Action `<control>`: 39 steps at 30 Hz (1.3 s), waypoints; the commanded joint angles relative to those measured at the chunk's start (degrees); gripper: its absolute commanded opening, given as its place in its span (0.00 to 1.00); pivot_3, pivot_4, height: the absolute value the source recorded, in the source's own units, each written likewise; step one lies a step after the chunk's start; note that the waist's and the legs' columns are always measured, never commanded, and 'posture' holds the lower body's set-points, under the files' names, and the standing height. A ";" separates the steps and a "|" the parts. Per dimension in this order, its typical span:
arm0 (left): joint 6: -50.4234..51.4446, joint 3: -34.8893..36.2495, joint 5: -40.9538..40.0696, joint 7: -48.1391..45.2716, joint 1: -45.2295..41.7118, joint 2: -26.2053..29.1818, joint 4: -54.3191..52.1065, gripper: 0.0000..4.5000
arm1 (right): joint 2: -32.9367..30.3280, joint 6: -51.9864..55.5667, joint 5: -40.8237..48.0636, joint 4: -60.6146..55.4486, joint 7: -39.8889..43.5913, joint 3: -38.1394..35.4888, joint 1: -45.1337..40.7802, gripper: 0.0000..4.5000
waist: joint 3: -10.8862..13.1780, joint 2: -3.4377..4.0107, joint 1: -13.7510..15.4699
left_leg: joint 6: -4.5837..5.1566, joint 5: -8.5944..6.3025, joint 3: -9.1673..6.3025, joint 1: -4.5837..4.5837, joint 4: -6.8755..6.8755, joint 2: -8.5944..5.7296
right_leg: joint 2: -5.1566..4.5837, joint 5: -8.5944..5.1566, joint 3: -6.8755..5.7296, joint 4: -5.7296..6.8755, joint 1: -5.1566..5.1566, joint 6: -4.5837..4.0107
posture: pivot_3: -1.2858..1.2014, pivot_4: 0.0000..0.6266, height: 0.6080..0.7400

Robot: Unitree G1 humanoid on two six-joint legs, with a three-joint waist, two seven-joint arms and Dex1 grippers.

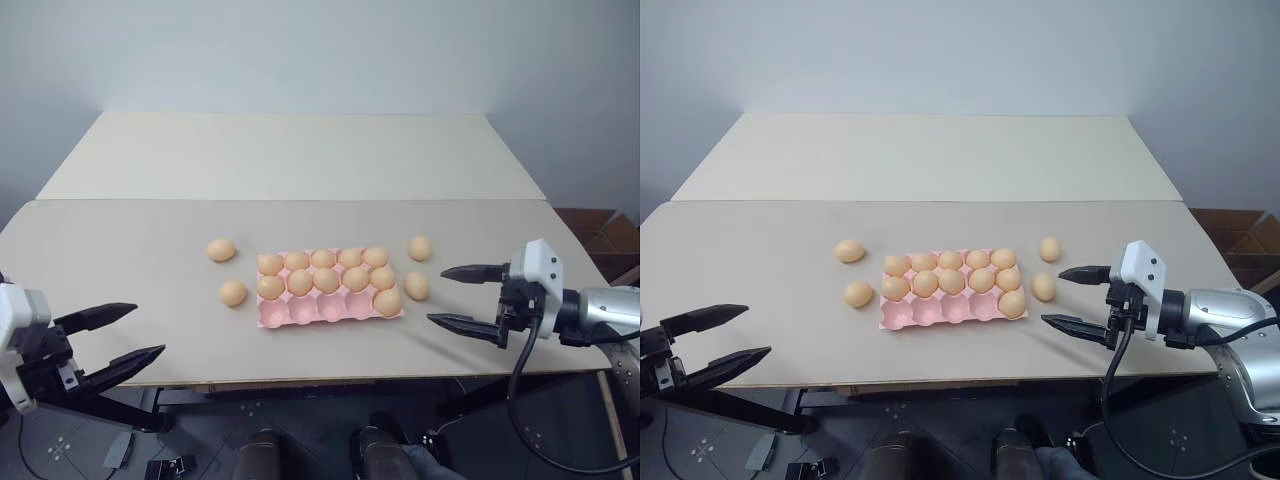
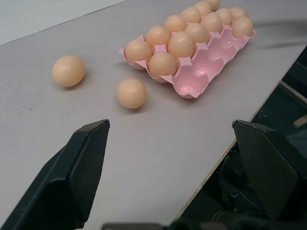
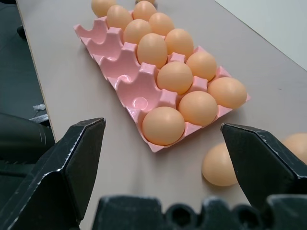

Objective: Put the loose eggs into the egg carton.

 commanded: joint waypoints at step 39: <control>0.49 -10.96 -3.32 -3.36 -16.10 4.55 -0.04 1.00 | 11.24 23.82 -13.75 9.89 -23.43 12.37 -21.99 0.50 | 0.02 0.05 -1.24 | 0.01 0.01 -0.02 -0.10 -0.04 -0.01 | 0.06 0.26 0.00 0.04 -0.09 0.26 | 0.52 0.24 1.00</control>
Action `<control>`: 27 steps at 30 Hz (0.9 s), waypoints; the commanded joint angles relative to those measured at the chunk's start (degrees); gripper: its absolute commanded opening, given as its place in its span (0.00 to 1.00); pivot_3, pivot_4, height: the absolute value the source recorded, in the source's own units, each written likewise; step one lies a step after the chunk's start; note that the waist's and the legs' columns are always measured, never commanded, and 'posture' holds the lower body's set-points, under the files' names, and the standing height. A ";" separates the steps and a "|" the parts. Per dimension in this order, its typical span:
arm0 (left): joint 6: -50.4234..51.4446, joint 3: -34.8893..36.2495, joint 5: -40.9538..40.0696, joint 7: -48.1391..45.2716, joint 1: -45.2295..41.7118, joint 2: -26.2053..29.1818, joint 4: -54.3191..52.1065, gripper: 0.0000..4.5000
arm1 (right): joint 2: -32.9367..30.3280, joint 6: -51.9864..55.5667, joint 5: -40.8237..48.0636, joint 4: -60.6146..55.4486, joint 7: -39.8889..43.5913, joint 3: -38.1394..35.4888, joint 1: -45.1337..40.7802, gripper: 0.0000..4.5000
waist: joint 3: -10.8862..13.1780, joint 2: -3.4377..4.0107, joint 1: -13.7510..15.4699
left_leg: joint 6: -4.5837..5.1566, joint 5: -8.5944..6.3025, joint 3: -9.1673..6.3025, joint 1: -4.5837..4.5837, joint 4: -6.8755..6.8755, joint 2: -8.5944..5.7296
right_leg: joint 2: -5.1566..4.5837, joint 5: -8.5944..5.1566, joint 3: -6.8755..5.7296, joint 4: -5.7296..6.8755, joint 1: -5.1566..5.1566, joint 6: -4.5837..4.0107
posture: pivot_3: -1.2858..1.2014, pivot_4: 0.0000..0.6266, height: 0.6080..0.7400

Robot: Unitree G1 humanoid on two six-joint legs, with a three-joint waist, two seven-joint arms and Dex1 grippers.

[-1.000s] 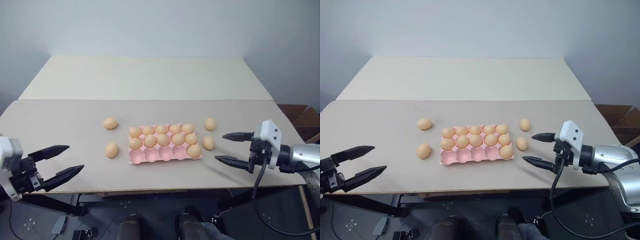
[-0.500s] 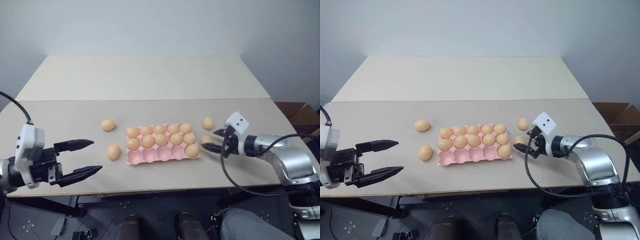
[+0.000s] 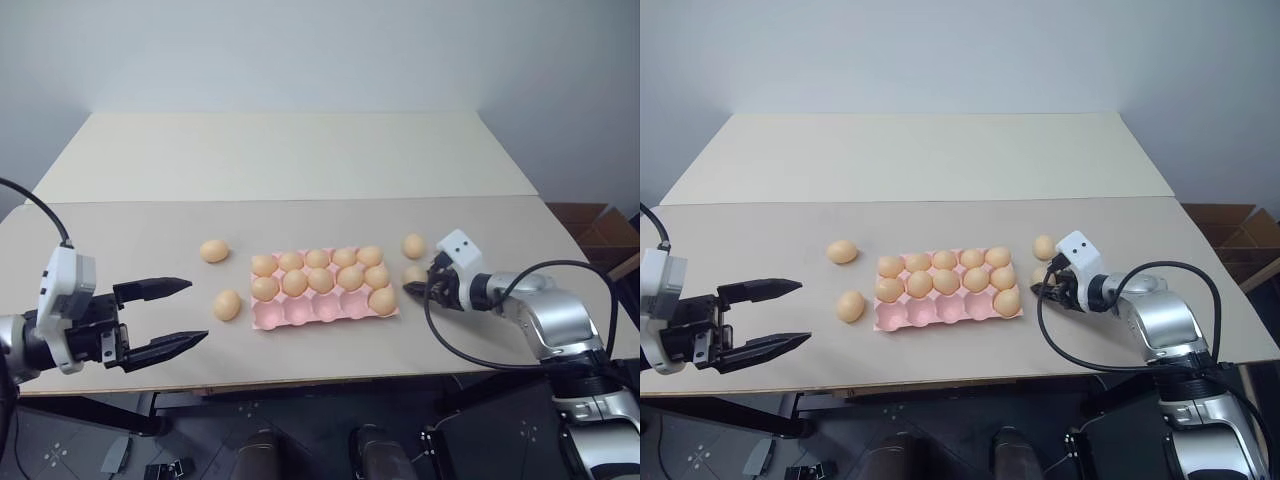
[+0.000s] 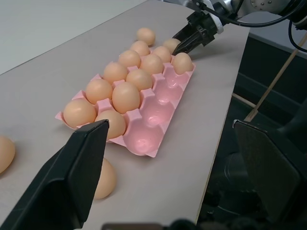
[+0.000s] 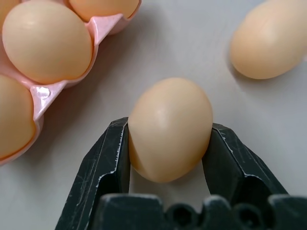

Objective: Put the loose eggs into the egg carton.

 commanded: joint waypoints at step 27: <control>-2.64 -0.40 1.09 0.04 -2.31 0.54 0.19 1.00 | 5.21 8.29 4.53 -30.17 -4.26 7.18 -0.24 0.99 | 0.02 0.02 0.01 | -0.03 0.02 -0.05 0.00 -0.09 0.02 | -0.01 -0.02 -0.08 0.00 -0.02 -0.04 | 0.52 0.24 1.00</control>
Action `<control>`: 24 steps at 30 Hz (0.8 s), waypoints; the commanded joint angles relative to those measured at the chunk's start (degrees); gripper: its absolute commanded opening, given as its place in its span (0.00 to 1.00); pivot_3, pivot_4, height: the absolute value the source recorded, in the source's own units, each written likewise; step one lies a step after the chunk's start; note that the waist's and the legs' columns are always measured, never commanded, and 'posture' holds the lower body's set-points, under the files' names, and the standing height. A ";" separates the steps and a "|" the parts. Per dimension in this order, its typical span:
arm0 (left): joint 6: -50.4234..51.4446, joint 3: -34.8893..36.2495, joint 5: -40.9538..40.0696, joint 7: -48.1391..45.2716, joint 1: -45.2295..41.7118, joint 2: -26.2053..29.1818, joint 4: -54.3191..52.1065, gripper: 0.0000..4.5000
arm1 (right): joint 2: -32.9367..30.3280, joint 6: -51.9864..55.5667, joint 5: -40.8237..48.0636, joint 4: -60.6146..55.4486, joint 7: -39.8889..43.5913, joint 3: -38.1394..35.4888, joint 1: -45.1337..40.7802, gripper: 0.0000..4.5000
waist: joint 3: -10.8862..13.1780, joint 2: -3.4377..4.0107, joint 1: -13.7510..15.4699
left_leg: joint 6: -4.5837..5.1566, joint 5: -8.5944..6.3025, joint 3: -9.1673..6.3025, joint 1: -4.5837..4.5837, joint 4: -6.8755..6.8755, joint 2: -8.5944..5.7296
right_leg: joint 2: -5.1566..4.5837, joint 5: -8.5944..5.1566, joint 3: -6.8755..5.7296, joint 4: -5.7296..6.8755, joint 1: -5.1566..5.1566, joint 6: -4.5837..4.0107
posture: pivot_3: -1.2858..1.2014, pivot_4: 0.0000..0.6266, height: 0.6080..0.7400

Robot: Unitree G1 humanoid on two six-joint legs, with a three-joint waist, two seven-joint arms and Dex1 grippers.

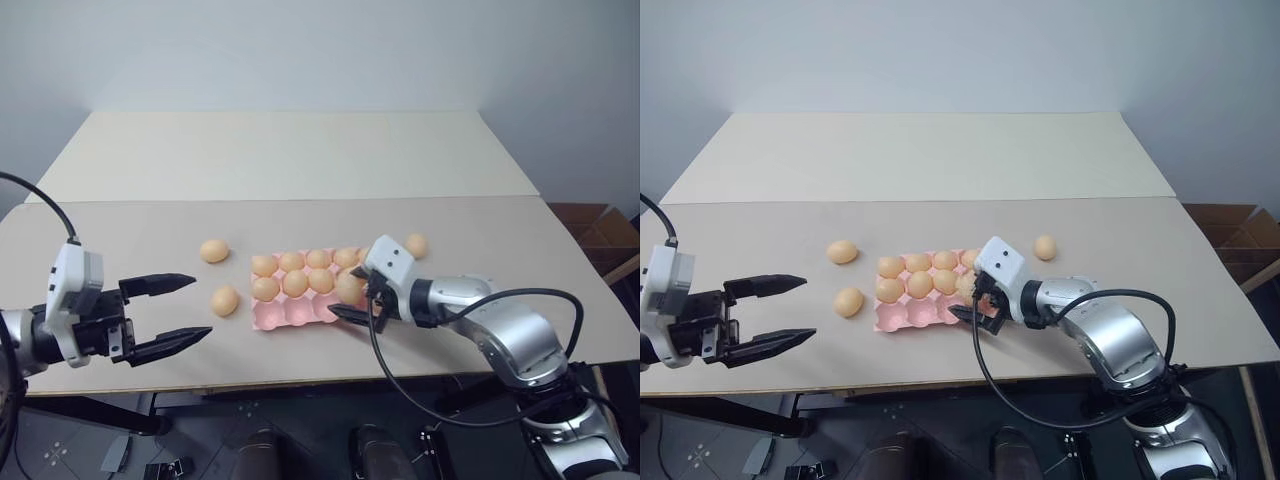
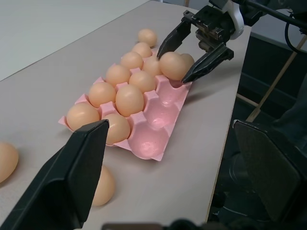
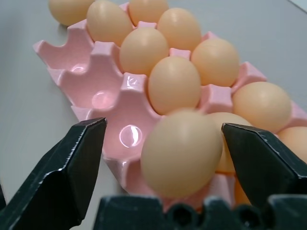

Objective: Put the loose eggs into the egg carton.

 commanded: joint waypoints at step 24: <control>-3.53 8.32 2.94 -3.77 7.78 -1.91 5.17 1.00 | -19.51 -34.22 5.91 13.31 29.09 -31.11 23.28 0.99 | 0.01 -0.02 -0.14 | 0.03 -0.01 0.11 0.19 0.03 0.03 | -0.01 -0.41 0.12 0.00 0.12 0.13 | 0.52 0.24 1.00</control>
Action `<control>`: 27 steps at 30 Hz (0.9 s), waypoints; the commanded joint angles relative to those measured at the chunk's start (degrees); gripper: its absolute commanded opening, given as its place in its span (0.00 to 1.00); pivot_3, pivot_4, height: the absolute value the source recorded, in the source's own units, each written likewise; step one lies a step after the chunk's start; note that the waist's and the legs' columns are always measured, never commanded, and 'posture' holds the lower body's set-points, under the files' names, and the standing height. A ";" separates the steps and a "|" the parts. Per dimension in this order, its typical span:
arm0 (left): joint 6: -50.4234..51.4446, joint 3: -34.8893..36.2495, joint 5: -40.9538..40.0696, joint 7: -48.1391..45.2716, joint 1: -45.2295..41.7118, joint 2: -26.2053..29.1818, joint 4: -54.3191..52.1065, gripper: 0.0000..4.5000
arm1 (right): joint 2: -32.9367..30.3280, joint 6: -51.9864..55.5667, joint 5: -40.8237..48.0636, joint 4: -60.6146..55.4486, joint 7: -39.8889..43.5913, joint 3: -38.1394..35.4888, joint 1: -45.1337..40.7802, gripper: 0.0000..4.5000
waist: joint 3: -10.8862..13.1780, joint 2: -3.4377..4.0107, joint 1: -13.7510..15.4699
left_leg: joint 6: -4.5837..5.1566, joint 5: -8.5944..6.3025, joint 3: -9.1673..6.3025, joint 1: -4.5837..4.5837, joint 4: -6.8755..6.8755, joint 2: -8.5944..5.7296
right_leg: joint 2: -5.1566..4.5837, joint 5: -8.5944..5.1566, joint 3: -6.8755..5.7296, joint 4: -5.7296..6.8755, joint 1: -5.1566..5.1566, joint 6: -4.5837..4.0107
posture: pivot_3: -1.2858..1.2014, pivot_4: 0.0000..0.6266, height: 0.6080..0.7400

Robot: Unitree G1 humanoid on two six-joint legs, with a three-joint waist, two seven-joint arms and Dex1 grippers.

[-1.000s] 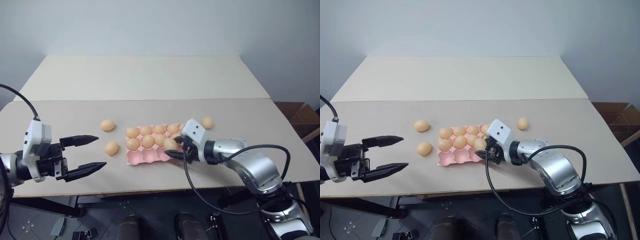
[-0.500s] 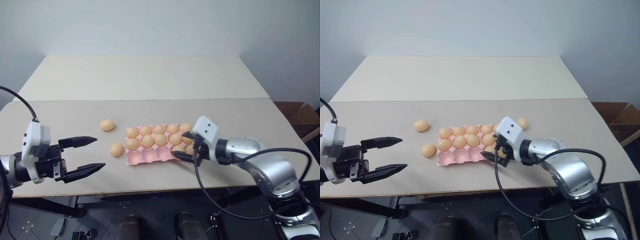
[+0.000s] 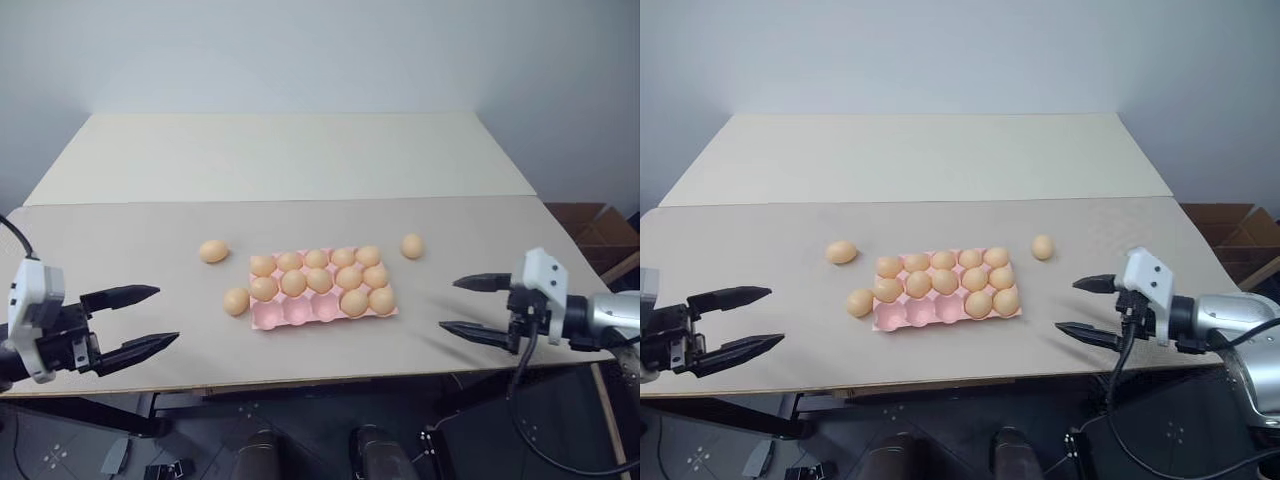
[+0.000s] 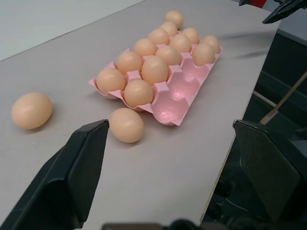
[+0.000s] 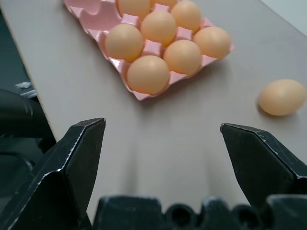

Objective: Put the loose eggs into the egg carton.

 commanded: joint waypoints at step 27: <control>-0.57 0.77 -0.44 1.67 -3.43 0.53 -2.26 1.00 | 24.15 7.24 -21.65 46.48 -32.74 17.03 -43.20 0.71 | 0.01 0.04 -0.07 | -0.01 0.00 0.06 -0.23 -0.27 -0.06 | -0.02 0.50 -0.01 -0.13 -0.22 -0.14 | 0.52 0.24 1.00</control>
